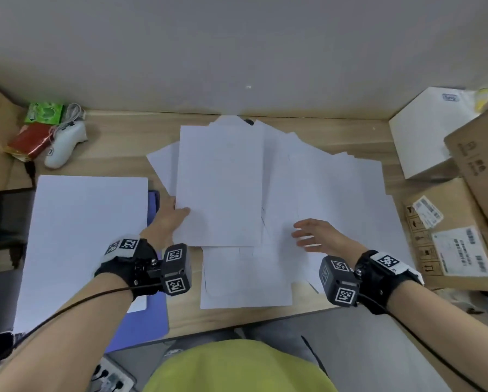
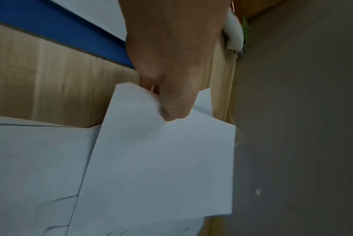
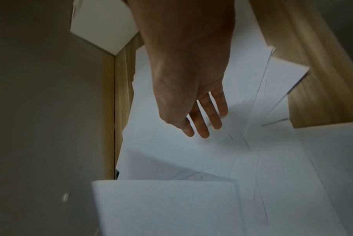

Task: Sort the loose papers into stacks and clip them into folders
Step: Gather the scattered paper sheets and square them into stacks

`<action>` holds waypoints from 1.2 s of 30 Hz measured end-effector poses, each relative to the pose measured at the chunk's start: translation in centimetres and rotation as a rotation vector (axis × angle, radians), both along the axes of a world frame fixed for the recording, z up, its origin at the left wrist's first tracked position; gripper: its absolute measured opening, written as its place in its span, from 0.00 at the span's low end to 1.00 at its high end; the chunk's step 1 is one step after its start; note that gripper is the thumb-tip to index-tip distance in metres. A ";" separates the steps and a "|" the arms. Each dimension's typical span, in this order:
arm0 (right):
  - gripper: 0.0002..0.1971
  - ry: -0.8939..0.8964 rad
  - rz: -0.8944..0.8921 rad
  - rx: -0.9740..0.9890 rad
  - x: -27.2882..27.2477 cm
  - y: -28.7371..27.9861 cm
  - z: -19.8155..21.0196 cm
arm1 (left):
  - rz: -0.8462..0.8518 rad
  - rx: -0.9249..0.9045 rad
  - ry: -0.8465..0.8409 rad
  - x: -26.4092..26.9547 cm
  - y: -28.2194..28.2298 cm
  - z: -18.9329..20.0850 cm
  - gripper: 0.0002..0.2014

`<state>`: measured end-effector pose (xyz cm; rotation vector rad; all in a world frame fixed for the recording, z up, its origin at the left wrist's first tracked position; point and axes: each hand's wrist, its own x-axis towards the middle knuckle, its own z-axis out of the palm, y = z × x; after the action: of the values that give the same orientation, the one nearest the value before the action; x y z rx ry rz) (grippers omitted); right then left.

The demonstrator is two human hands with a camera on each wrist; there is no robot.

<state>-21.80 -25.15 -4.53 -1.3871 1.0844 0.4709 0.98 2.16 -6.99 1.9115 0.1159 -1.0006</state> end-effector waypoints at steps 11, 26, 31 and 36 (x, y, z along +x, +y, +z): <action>0.16 -0.001 -0.155 -0.434 1.5 -3.9 -1.1 | 0.121 0.078 -0.098 2.8 -0.5 -2.4 0.37; 0.17 -0.059 0.383 -0.291 9.1 0.6 -1.4 | 0.180 0.015 -0.076 3.1 0.1 -2.7 0.37; 0.27 0.082 -0.004 -0.562 7.1 -2.5 -3.3 | 0.222 0.004 -0.051 2.8 0.3 -3.3 0.35; 0.23 0.105 0.085 -0.355 7.0 -1.1 -3.8 | 0.223 -0.025 0.006 2.2 -0.3 -3.6 0.37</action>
<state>-14.82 -26.28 -8.31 -1.7409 1.2401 0.4298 3.14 1.87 -10.61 1.8276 0.3118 -0.8532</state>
